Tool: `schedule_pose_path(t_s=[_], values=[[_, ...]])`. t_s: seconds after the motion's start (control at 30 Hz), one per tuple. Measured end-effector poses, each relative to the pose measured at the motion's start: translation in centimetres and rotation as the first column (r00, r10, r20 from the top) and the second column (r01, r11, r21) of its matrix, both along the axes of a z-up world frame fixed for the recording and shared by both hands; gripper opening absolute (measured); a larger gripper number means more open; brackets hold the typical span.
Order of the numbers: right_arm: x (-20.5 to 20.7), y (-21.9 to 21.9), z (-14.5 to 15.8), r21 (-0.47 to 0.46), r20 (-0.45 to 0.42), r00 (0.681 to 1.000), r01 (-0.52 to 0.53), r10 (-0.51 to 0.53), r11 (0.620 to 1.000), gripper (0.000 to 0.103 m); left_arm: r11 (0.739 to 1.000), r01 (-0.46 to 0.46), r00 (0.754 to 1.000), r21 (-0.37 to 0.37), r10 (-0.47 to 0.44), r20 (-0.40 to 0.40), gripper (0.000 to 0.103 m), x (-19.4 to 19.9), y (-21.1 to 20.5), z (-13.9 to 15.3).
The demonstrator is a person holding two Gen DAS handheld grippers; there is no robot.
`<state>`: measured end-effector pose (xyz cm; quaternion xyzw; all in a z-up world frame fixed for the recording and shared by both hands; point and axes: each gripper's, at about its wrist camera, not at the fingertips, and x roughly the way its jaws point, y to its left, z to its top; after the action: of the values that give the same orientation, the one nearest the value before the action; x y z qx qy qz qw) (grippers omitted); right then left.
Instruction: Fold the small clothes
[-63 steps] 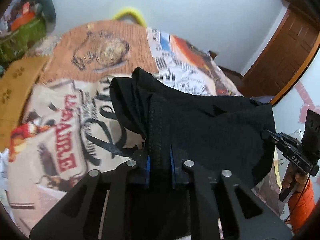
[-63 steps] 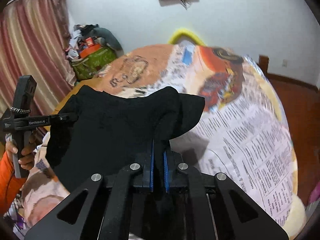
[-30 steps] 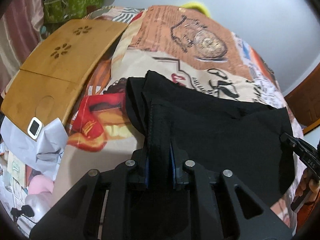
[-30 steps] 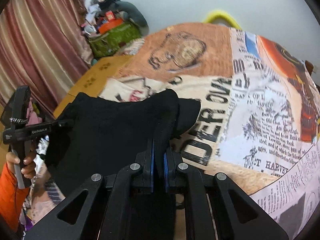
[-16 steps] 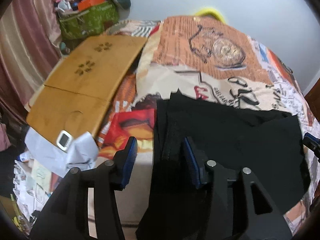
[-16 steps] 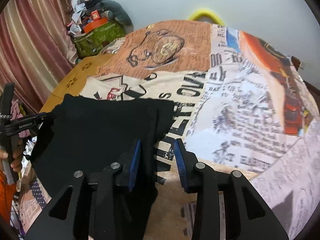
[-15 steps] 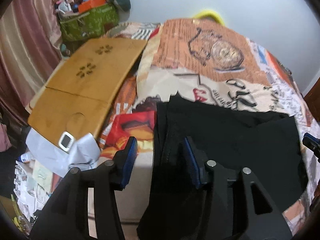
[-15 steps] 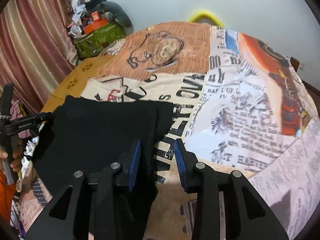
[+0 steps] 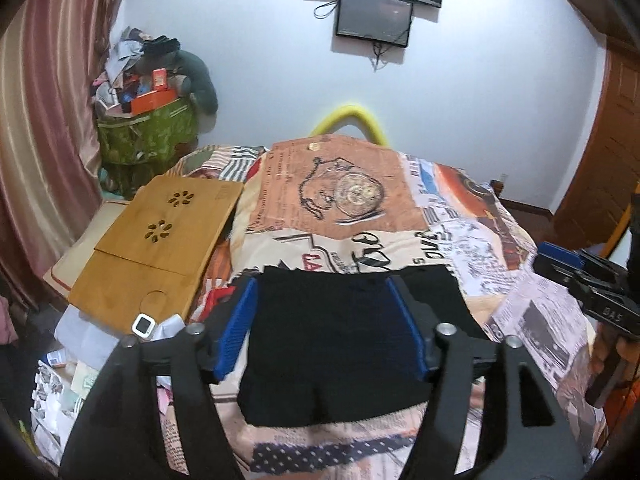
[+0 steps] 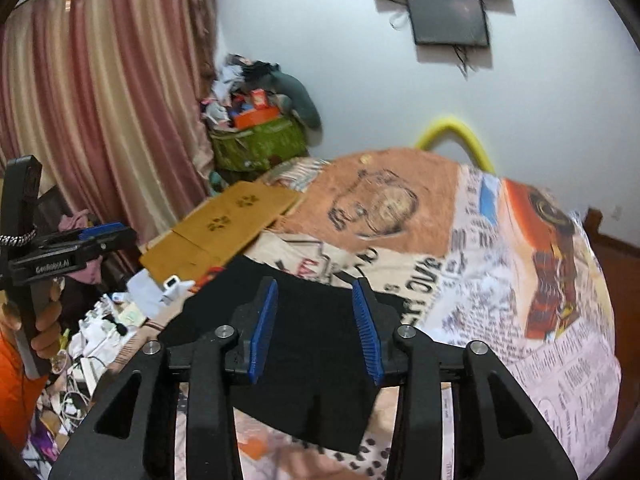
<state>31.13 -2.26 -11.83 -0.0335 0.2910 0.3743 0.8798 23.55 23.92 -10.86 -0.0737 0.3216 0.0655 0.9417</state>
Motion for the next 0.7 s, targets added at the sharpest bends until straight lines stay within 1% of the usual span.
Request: schedule_pose_path(t_s=[0.07,0.13,0.23,0.33,0.4,0.47,0.53,0.63,0.7], values=[[0.0,0.8,-0.4,-0.013,0.002,1.000,-0.015,0.015,1.000,0.040,1.000,-0.013,1.000,0.004,0.013,-0.016,0.068,0.1,-0.4,-0.6],[0.5,1.7,-1.5,-0.030,-0.016,0.999,-0.030,0.029,0.999,0.041,1.000,-0.029,0.999,-0.002,0.029,-0.044,0.068,0.6,-0.3,-1.7],[1.8,3.3,-3.7,-0.057,-0.058,0.997,-0.058,0.054,0.997,0.049,0.998,-0.048,0.993,-0.044,0.043,-0.110,0.068,2.1,0.5,-4.6],[3.3,5.0,-6.2,-0.082,-0.121,0.989,-0.094,0.084,0.992,0.050,0.996,-0.074,0.982,-0.056,0.063,-0.177,0.068,4.0,1.4,-7.8],[4.6,6.3,-8.0,-0.104,-0.164,0.982,-0.113,0.095,0.988,0.050,0.995,-0.092,0.973,-0.049,0.079,-0.218,0.068,5.1,2.0,-9.8],[6.0,7.4,-9.6,-0.121,-0.201,0.974,-0.129,0.103,0.984,0.050,0.992,-0.117,0.958,-0.038,0.103,-0.267,0.068,6.2,2.7,-12.2],[7.5,8.2,-11.2,-0.131,-0.237,0.965,-0.143,0.109,0.981,0.050,0.989,-0.145,0.944,-0.042,0.125,-0.306,0.068,7.1,3.7,-14.3],[9.1,8.6,-13.0,-0.166,-0.254,0.963,-0.134,0.089,0.977,0.050,0.980,-0.196,0.921,-0.032,0.173,-0.348,0.068,7.7,5.5,-16.6],[10.0,8.2,-13.7,-0.194,-0.249,0.967,-0.109,0.059,0.975,0.050,0.975,-0.224,0.910,-0.019,0.202,-0.364,0.069,7.8,6.5,-17.5]])
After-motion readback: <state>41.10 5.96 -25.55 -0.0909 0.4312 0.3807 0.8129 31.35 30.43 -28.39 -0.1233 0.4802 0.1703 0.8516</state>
